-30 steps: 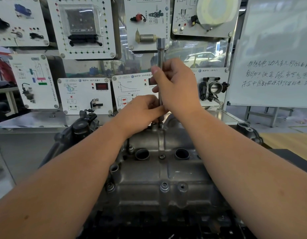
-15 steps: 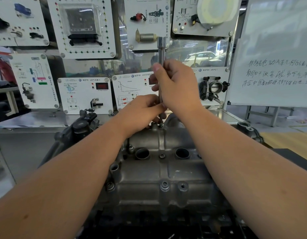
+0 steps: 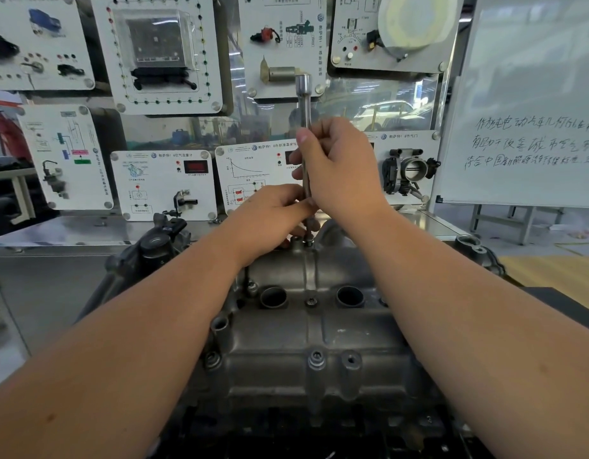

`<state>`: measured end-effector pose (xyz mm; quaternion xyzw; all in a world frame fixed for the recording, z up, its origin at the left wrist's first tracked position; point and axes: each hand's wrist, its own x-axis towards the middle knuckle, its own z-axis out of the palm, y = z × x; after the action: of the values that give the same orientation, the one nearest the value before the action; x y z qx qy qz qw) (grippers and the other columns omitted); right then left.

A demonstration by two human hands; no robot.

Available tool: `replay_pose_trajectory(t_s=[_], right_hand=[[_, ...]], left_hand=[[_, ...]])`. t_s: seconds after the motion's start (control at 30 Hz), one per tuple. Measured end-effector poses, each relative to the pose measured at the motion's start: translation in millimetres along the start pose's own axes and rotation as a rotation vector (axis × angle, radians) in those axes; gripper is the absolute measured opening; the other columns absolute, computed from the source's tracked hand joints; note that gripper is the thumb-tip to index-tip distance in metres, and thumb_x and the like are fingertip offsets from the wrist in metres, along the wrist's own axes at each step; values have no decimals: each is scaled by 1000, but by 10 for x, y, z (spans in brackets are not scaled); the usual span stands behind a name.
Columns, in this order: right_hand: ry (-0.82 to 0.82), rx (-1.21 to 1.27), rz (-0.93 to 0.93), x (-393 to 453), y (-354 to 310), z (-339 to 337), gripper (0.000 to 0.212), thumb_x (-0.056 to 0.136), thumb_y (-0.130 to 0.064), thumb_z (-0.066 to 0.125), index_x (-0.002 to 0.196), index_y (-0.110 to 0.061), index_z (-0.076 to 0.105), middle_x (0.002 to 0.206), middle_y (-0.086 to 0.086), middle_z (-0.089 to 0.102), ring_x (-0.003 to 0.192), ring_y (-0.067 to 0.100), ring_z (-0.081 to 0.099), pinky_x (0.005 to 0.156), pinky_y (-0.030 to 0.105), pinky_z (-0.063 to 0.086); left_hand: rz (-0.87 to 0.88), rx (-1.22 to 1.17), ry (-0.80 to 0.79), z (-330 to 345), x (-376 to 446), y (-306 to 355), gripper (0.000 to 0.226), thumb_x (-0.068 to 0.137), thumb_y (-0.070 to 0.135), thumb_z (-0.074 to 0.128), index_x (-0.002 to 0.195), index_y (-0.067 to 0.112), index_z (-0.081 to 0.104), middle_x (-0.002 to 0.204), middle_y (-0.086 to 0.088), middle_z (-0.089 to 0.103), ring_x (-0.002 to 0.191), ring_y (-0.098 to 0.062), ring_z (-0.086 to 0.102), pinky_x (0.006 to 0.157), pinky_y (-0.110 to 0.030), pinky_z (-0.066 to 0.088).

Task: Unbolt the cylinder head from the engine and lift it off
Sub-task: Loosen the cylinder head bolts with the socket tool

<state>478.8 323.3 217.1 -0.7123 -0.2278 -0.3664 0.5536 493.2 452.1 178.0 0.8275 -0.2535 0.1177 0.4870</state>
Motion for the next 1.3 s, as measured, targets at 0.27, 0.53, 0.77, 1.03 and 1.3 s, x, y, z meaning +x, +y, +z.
replay_pose_trajectory(t_s=[0.27, 0.53, 0.77, 1.03, 1.3], right_hand=[[-23, -26, -24, -19, 1, 0, 18, 95, -35, 67, 102, -23, 55, 82, -1, 73, 70, 14, 71, 66, 33, 57], [-20, -40, 20, 23, 4, 8, 25, 105, -28, 51, 87, -14, 62, 77, -5, 72, 58, 8, 69, 49, 21, 49], [12, -26, -31, -1, 2, -8, 14, 97, -30, 66, 92, -27, 53, 77, -4, 74, 63, 8, 70, 66, 32, 59], [-2, -48, 2, 24, 6, -4, 21, 105, -25, 48, 100, -11, 64, 81, -6, 72, 61, 4, 69, 61, 23, 53], [28, -23, -45, 13, 8, -2, 13, 100, -26, 61, 88, -27, 56, 76, -6, 72, 62, 5, 70, 63, 24, 56]], left_hand=[[59, 71, 10, -4, -9, 22, 23, 96, 33, 67, 101, 10, 67, 83, -1, 76, 75, -19, 72, 62, -26, 47], [29, 39, -3, 2, 9, -8, 13, 101, 28, 59, 97, 22, 69, 85, 11, 76, 85, -20, 74, 62, -24, 52], [78, 48, 13, 3, -2, 33, 45, 79, 45, 70, 102, 6, 67, 90, -12, 75, 86, -35, 72, 84, -53, 57], [46, 55, 11, 2, 2, 19, 22, 100, 29, 63, 101, 7, 68, 84, 1, 76, 81, -22, 75, 58, -18, 50], [60, 73, 25, 17, -6, 46, 30, 94, 39, 65, 104, 10, 68, 92, -4, 76, 83, -26, 74, 64, -36, 51]])
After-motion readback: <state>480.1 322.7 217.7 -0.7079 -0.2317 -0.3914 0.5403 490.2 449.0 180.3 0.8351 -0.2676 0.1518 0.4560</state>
